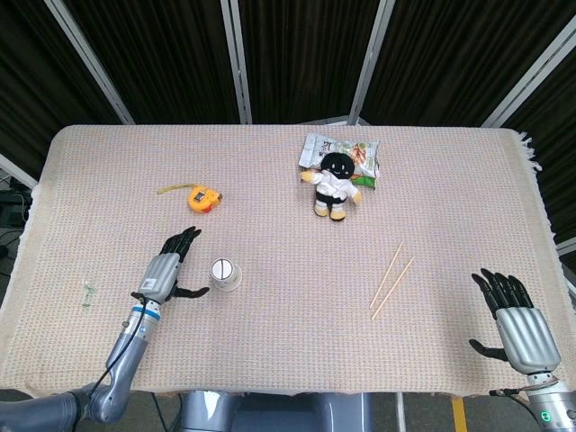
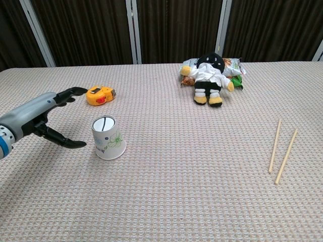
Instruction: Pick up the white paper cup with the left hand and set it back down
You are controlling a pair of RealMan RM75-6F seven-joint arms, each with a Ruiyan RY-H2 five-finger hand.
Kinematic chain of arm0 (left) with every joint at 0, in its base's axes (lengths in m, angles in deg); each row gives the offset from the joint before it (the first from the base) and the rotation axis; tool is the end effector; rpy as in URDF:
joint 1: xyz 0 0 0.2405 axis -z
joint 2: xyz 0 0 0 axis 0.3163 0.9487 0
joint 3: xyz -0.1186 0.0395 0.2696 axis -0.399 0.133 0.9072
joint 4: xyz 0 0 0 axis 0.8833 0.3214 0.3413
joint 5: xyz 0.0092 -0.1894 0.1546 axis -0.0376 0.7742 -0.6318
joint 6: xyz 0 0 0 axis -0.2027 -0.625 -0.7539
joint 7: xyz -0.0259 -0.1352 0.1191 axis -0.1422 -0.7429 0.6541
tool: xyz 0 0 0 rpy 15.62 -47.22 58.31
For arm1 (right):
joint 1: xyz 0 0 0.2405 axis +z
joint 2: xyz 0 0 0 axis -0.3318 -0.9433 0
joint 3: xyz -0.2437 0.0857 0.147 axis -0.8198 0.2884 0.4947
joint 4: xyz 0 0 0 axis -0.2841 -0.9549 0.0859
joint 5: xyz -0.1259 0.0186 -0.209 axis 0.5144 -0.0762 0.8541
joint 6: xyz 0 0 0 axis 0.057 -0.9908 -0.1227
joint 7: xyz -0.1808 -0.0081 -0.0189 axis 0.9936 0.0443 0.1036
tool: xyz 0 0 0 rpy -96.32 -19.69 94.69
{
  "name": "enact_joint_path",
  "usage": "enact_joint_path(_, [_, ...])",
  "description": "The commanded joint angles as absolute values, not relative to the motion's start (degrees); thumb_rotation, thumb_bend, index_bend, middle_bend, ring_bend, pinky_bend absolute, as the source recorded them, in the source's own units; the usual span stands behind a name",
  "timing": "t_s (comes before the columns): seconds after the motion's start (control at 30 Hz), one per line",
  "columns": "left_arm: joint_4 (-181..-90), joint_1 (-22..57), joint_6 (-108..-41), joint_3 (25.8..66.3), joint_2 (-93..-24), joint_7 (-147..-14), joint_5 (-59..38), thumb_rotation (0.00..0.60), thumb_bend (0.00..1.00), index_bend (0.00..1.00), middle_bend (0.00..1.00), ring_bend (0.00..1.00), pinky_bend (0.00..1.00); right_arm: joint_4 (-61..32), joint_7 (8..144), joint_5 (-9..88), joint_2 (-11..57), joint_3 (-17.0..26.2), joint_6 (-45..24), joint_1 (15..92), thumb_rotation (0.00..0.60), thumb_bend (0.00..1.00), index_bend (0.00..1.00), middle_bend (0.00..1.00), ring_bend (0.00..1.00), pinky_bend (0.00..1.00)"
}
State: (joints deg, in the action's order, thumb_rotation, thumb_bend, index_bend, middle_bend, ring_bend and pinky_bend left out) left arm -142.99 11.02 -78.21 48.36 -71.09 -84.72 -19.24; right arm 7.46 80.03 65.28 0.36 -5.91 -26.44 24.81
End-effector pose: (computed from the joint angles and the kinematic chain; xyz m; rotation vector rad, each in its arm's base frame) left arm -0.2363 0.3491 -0.0818 -1.4971 -1.3618 -1.1802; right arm -0.3539 -0.2124 0.1324 1.5241 -0.9534 0.8120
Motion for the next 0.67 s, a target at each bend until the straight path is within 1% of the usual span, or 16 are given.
enact_joint_path(0.03, [-144.16,8.21,-84.41,49.32,-68.58,-84.8,-23.77,0.6,0.07,0.0,0.0,0.0,0.0,6.83,79.65,65.65,0.86,-5.74,-26.95,24.79,0.6,0.03,0.0,0.0,0.0,0.0])
enact_joint_path(0.07, [-144.15,7.13,-87.1,49.65,-67.67,-83.85,-25.23,0.6,0.07,0.0,0.0,0.0,0.0,6.56,79.6,65.65,1.02,-5.69,-27.05,24.78,0.6,0.03,0.0,0.0,0.0,0.0])
enact_joint_path(0.1, [-143.95,3.82,-93.79,51.39,-64.49,-78.21,-27.69,0.6,0.06,0.0,0.0,0.0,0.0,6.0,79.93,65.15,1.38,-5.37,-27.04,24.84,0.6,0.03,0.0,0.0,0.0,0.0])
enact_joint_path(0.17, [-144.94,0.89,-98.77,53.11,-62.37,-74.09,-29.86,0.6,0.03,0.0,0.0,0.0,0.0,5.33,80.04,65.03,2.09,-4.9,-27.56,24.89,0.6,0.03,0.0,0.0,0.0,0.0])
enact_joint_path(0.23, [-145.41,-1.12,-101.1,54.16,-60.99,-72.07,-30.67,0.6,0.01,0.0,0.0,0.0,0.0,4.49,80.16,65.21,2.85,-4.44,-28.55,24.8,0.6,0.03,0.0,0.0,0.0,0.0])
enact_joint_path(0.5, [-149.54,-9.51,-106.77,58.3,-54.8,-66.18,-30.37,0.6,0.01,0.0,0.0,0.0,0.0,2.37,82.89,64.51,4.92,-2.93,-31.44,24.17,0.6,0.03,0.0,0.0,0.0,0.0])
enact_joint_path(0.67, [-149.21,-11.71,-108.49,58.8,-53.73,-66.63,-32.07,0.6,0.01,0.0,0.0,0.0,0.0,1.45,82.81,64.19,5.74,-2.55,-31.73,24.2,0.6,0.03,0.0,0.0,0.0,0.0])
